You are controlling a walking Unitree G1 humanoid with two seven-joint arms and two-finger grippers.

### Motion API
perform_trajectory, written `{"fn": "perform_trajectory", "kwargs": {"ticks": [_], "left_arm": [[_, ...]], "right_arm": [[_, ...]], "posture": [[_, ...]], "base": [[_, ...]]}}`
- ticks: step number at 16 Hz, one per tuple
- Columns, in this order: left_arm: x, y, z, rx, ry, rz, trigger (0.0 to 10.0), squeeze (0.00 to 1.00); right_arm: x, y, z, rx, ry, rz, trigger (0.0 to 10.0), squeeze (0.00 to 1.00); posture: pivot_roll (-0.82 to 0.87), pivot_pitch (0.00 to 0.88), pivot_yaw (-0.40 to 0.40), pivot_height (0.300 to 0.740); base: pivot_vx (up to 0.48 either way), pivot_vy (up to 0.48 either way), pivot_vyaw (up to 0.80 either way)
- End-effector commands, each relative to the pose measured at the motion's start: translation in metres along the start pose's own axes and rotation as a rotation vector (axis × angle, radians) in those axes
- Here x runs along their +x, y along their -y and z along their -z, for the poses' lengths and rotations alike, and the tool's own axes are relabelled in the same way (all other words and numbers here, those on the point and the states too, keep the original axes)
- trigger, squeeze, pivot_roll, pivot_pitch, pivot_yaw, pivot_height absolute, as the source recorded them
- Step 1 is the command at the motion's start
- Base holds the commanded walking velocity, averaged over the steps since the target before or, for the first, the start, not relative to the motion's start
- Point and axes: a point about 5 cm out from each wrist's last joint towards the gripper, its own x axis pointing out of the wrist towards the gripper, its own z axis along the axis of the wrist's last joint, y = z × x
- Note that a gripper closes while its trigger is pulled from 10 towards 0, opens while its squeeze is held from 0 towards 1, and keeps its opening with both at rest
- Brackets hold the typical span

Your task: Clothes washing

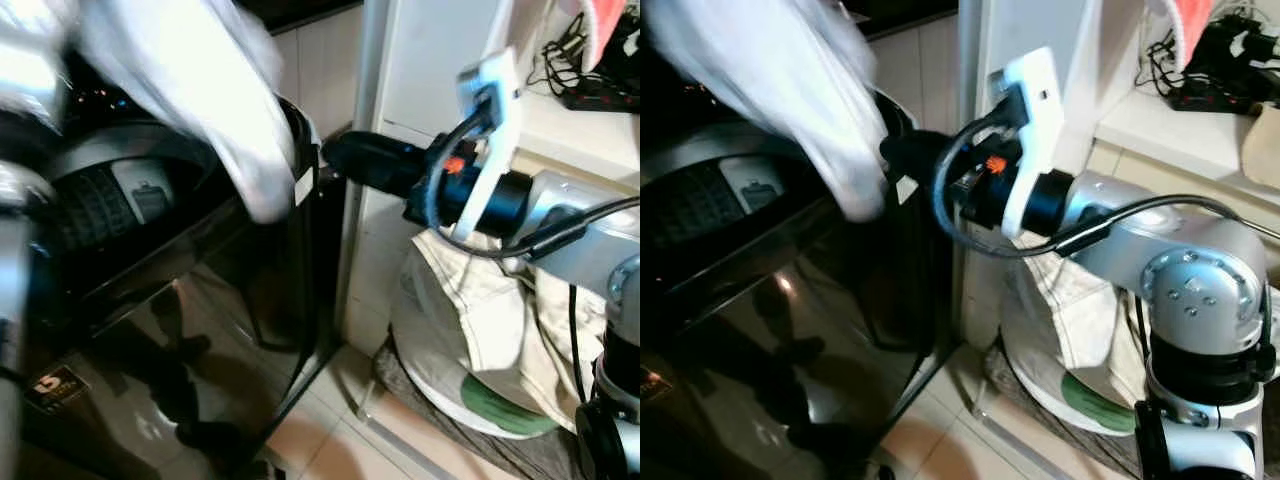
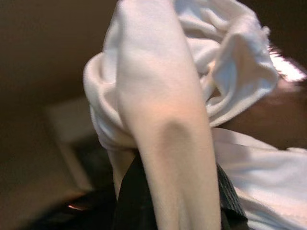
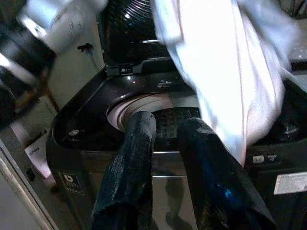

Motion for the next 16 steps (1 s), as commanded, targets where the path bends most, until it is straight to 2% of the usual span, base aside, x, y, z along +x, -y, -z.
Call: {"fn": "perform_trajectory", "kwargs": {"ticks": [1, 2, 3, 4, 5, 6, 7, 8, 9, 11, 12, 13, 16], "left_arm": [[-0.005, 0.003, 0.022, 0.082, -0.098, -0.009, 0.0, 0.00], [-0.009, 0.008, 0.034, 0.064, -0.172, 0.011, 0.0, 0.00], [-0.020, 0.020, 0.057, 0.003, -0.312, 0.042, 0.0, 0.00], [-0.046, 0.043, 0.091, -0.030, -0.526, 0.094, 8.0, 0.00], [-0.046, 0.043, 0.091, -0.030, -0.526, 0.094, 8.0, 0.00], [-0.092, 0.080, 0.130, -0.132, -0.754, 0.193, 10.0, 0.00], [-0.107, 0.089, 0.139, -0.159, -0.820, 0.216, 10.0, 0.00], [-0.128, 0.103, 0.150, -0.226, -0.910, 0.275, 10.0, 0.00], [-0.136, 0.106, 0.154, -0.301, -0.975, 0.264, 10.0, 1.00], [-0.138, 0.110, 0.154, -0.393, -1.007, 0.255, 10.0, 1.00], [-0.138, 0.114, 0.153, -0.478, -1.033, 0.263, 10.0, 1.00], [-0.136, 0.114, 0.151, -0.499, -1.028, 0.299, 10.0, 1.00], [-0.136, 0.113, 0.150, -0.484, -1.020, 0.348, 10.0, 1.00]], "right_arm": [[0.002, -0.002, 0.005, -0.024, -0.014, 0.007, 10.0, 0.00], [0.002, -0.003, 0.007, -0.022, -0.019, 0.006, 10.0, 0.00], [0.004, -0.005, 0.012, -0.018, -0.035, 0.001, 10.0, 0.00], [0.008, -0.009, 0.020, -0.014, -0.063, 0.000, 10.0, 0.00], [0.008, -0.009, 0.020, -0.014, -0.063, 0.000, 10.0, 0.00], [0.012, -0.011, 0.029, -0.003, -0.089, 0.023, 10.0, 0.00], [0.013, -0.011, 0.031, -0.001, -0.093, 0.031, 10.0, 0.00], [0.013, -0.012, 0.032, 0.005, -0.094, 0.039, 10.0, 0.00], [0.012, -0.012, 0.032, 0.004, -0.094, 0.041, 10.0, 0.00], [0.011, -0.011, 0.032, 0.005, -0.096, 0.049, 10.0, 0.00], [0.009, -0.007, 0.033, 0.008, -0.104, 0.073, 10.0, 0.00], [0.006, 0.000, 0.034, 0.016, -0.116, 0.118, 10.0, 0.00], [0.001, 0.011, 0.035, 0.033, -0.130, 0.184, 10.0, 0.00]], "posture": [[-0.06, 0.000, 0.063, 0.740], [-0.06, 0.000, 0.062, 0.740], [-0.05, 0.000, 0.059, 0.740], [-0.05, 0.000, 0.058, 0.740], [-0.05, 0.000, 0.058, 0.740], [-0.06, 0.000, 0.055, 0.740], [-0.06, 0.000, 0.058, 0.740], [-0.07, 0.000, 0.061, 0.740], [-0.07, 0.000, 0.061, 0.740], [-0.06, 0.000, 0.060, 0.740], [-0.06, 0.000, 0.058, 0.740], [-0.06, 0.000, 0.054, 0.740], [-0.05, 0.000, 0.043, 0.740]], "base": [[0.000, 0.000, 0.00], [0.000, 0.000, 0.00], [0.000, 0.000, 0.00], [0.000, 0.000, 0.00], [0.000, 0.000, 0.00], [0.000, 0.000, 0.00], [0.000, 0.000, 0.00], [0.000, 0.000, 0.00], [0.000, 0.000, 0.00], [0.000, 0.000, 0.00], [0.000, 0.000, 0.00], [0.000, 0.000, 0.00], [0.000, 0.000, 0.00]]}}
